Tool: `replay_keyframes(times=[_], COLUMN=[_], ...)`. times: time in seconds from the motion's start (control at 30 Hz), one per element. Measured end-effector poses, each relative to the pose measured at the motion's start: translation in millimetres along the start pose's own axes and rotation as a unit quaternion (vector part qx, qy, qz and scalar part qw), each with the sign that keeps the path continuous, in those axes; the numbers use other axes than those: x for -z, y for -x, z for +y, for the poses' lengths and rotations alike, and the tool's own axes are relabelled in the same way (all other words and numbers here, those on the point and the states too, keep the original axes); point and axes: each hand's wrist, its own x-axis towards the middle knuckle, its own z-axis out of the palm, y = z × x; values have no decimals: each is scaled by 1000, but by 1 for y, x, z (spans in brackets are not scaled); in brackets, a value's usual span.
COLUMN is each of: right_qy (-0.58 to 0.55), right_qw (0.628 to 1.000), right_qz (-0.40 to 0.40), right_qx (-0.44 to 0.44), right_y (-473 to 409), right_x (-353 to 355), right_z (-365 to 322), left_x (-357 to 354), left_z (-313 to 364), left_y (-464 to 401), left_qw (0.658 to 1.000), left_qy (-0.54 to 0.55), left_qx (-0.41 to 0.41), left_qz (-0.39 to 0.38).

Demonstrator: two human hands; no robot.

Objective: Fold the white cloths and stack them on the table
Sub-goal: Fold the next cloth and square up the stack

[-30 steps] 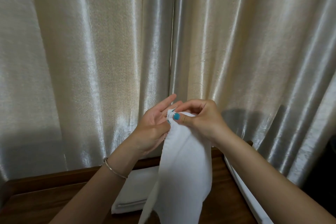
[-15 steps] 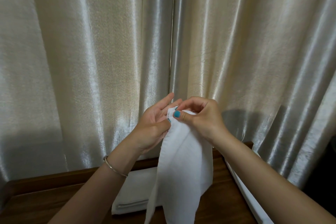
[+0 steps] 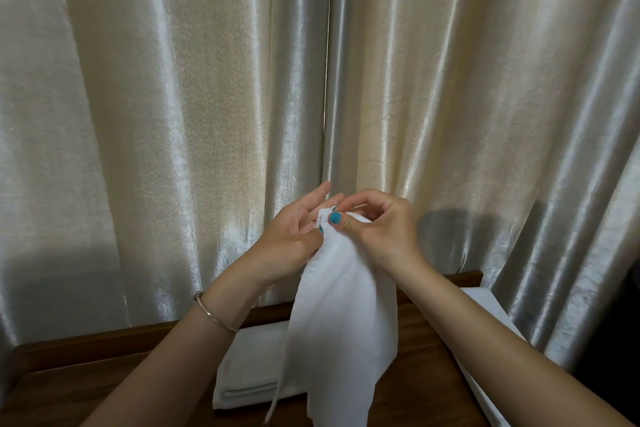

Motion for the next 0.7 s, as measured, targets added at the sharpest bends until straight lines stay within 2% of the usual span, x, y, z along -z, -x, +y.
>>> replay_keyframes(times=[0.17,0.3,0.4,0.53,0.63,0.7], right_qy=[65,-13,-23,20,75,116], right_qw=[997,1000,1000,1000,997,993], right_qz=[9,20,17,22,24,13], right_qx=[48,8,4,1,-25,-23], right_y=[6,4,4,3,2,3], right_x=[-3,-3,-2,-4,-5,-6], right_z=[3,5,6,9,11,12], left_x=[0,-3,-3,-3,-3,-3], left_z=[-2,-2,0,1,-1,-1], left_y=[-1,1,1,0,-1,-1], left_qw=[1000,1000,1000,999,999,998], left_qy=[-8,-9,-13,-42,1,-8], left_qx=[16,18,14,19,46,48], left_qz=[10,14,6,-6,-25,-28])
